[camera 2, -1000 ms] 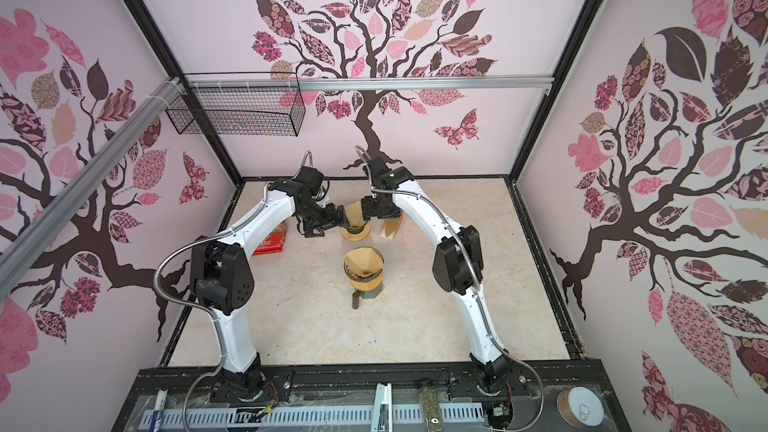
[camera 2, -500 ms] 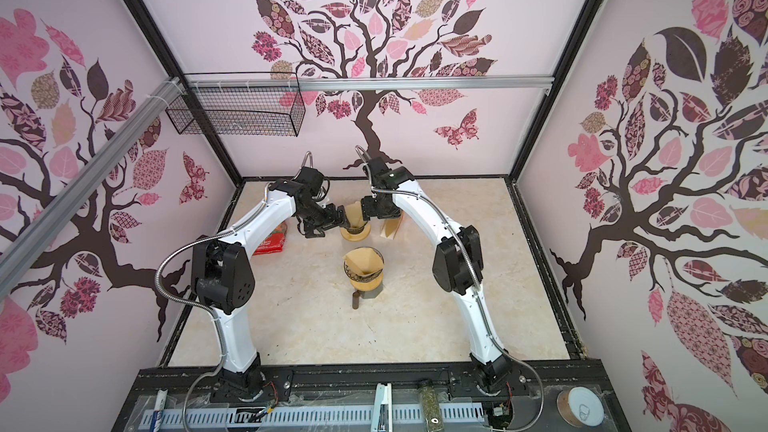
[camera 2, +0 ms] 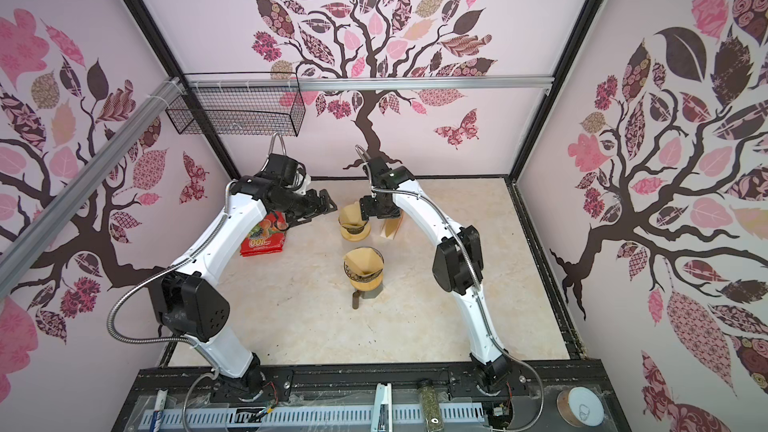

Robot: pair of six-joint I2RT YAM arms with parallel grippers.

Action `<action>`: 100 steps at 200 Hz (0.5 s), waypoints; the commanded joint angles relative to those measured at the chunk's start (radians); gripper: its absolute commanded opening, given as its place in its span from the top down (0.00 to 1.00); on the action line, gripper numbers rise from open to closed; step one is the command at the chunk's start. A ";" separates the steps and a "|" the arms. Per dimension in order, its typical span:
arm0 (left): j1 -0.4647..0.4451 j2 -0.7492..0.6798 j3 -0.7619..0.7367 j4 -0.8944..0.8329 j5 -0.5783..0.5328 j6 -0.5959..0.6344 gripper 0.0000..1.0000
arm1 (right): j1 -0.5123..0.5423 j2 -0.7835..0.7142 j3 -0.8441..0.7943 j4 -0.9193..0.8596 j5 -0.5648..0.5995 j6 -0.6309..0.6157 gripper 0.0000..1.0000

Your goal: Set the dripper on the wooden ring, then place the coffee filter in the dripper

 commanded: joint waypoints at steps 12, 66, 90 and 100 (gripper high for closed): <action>0.026 -0.045 -0.100 0.002 -0.028 0.035 0.04 | -0.005 -0.034 0.056 -0.007 -0.044 -0.003 0.23; 0.035 -0.093 -0.132 -0.005 -0.023 0.051 0.04 | -0.006 -0.084 0.098 -0.016 -0.047 0.014 0.19; 0.035 -0.104 -0.117 -0.022 -0.022 0.065 0.04 | -0.014 -0.130 0.108 -0.020 -0.046 0.018 0.14; 0.035 -0.105 -0.105 -0.036 -0.017 0.082 0.04 | -0.025 -0.157 0.106 -0.020 -0.054 0.026 0.13</action>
